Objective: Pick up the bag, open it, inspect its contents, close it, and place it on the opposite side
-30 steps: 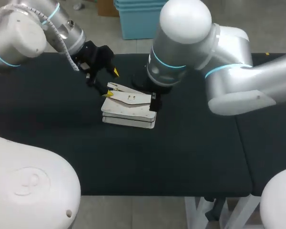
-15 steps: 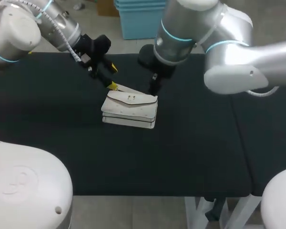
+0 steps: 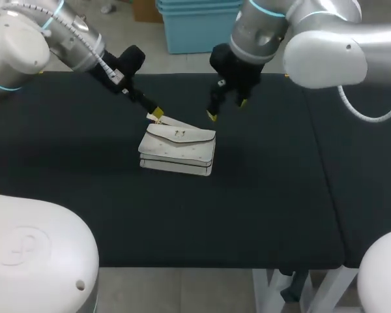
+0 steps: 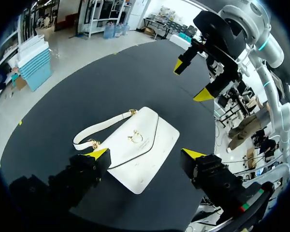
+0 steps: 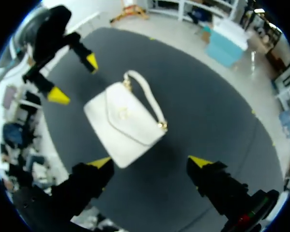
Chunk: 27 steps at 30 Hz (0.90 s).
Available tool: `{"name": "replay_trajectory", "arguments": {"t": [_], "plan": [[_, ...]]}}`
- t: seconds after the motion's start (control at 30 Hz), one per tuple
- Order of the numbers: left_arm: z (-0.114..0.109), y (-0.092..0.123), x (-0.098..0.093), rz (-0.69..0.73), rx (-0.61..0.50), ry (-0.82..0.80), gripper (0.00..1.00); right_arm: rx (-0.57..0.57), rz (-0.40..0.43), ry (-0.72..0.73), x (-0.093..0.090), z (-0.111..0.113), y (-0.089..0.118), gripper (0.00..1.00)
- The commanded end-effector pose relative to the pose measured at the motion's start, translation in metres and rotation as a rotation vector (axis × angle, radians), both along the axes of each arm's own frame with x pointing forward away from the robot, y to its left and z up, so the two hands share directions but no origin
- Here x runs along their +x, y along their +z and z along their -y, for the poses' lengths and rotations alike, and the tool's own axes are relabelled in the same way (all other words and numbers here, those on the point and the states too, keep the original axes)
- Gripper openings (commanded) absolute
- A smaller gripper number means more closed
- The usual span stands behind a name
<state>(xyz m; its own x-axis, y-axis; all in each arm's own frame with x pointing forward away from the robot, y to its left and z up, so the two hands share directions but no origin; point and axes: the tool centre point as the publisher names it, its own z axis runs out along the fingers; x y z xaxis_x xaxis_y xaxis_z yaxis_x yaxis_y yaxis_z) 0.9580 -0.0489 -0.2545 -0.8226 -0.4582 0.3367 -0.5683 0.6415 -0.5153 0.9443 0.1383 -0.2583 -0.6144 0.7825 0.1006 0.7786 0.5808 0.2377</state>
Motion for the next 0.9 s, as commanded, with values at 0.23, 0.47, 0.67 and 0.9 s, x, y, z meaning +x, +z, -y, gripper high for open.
{"name": "replay_trajectory", "arguments": {"t": [0.23,0.47,0.67,0.9], "plan": [[0.008,-0.007,0.007,-0.368,-0.125,0.503,1.00,0.224,-0.296,-0.518,0.005,-0.003,-0.003,1.00],[-0.014,-0.021,0.008,-0.710,-0.319,0.764,1.00,0.496,-0.507,-0.719,0.002,0.017,-0.013,1.00],[-0.022,-0.031,0.010,-0.850,-0.345,0.829,1.00,0.565,-0.529,-0.836,0.006,0.016,-0.026,1.00],[-0.025,-0.030,0.003,-0.925,-0.288,0.866,1.00,0.728,-0.541,-0.889,0.003,0.001,-0.039,1.00]]}}
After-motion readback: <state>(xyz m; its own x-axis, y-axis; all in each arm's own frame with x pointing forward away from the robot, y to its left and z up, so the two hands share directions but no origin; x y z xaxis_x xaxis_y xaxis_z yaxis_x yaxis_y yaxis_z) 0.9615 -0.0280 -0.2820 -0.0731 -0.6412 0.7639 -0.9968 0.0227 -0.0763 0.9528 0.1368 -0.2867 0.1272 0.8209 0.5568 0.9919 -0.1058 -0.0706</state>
